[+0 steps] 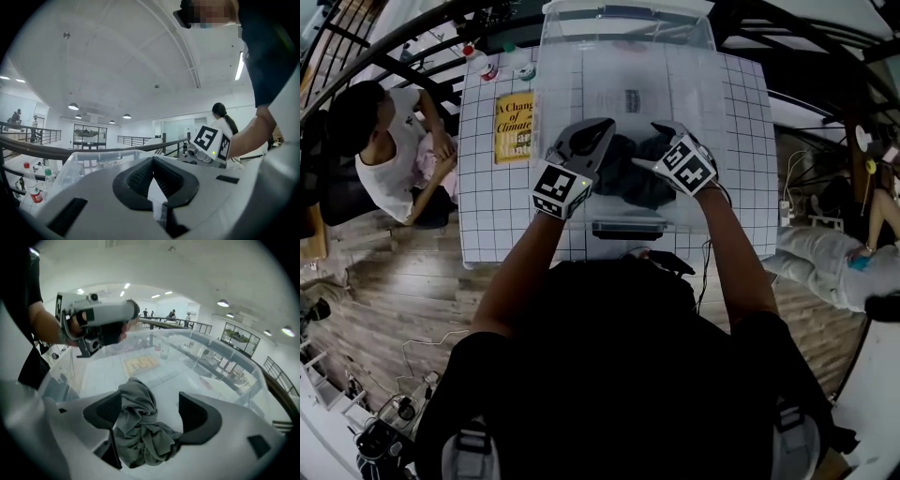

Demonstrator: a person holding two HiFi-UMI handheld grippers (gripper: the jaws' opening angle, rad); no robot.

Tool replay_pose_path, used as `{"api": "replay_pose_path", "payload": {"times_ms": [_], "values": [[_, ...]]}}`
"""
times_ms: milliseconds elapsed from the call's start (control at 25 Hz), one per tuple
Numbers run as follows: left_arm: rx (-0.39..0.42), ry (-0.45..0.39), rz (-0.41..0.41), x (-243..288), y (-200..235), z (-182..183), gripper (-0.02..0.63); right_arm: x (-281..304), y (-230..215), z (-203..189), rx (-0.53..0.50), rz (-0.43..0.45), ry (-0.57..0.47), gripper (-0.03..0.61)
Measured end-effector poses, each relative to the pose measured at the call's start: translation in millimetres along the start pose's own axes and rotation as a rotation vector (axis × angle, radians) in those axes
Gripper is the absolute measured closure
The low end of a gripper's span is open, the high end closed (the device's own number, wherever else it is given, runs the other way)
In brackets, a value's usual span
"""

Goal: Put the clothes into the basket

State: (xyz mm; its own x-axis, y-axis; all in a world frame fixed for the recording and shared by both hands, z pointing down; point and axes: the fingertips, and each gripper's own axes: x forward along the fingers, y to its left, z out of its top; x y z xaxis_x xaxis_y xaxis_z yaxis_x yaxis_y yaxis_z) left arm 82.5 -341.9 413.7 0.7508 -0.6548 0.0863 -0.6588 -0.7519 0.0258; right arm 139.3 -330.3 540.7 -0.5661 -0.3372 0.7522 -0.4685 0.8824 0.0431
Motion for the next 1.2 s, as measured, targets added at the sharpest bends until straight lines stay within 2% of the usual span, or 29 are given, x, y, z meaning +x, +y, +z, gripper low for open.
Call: {"api": "replay_pose_path", "payload": {"times_ms": [120,280,560,640,800,960,1200], "values": [[0.003,-0.029,-0.023,-5,-9,20,0.611,-35,-9,27,0.088,-0.035,-0.186,0.21],[-0.004,-0.062,-0.045,-16,-20,44,0.611,-82,-12,55,0.206,-0.045,-0.417,0.298],[-0.025,-0.069,-0.087,-41,-39,70,0.611,-143,15,87,0.237,-0.057,-0.691,0.437],[-0.03,-0.055,-0.099,-47,-46,72,0.611,-154,23,92,0.241,-0.065,-0.736,0.491],[-0.02,-0.036,-0.12,-58,-61,69,0.611,-165,37,95,0.242,-0.095,-0.772,0.557],[-0.028,-0.022,-0.137,-65,-72,64,0.611,-167,51,96,0.245,-0.095,-0.792,0.561],[-0.033,-0.019,-0.134,-76,-78,58,0.611,-164,78,102,0.199,-0.094,-0.802,0.563]]}}
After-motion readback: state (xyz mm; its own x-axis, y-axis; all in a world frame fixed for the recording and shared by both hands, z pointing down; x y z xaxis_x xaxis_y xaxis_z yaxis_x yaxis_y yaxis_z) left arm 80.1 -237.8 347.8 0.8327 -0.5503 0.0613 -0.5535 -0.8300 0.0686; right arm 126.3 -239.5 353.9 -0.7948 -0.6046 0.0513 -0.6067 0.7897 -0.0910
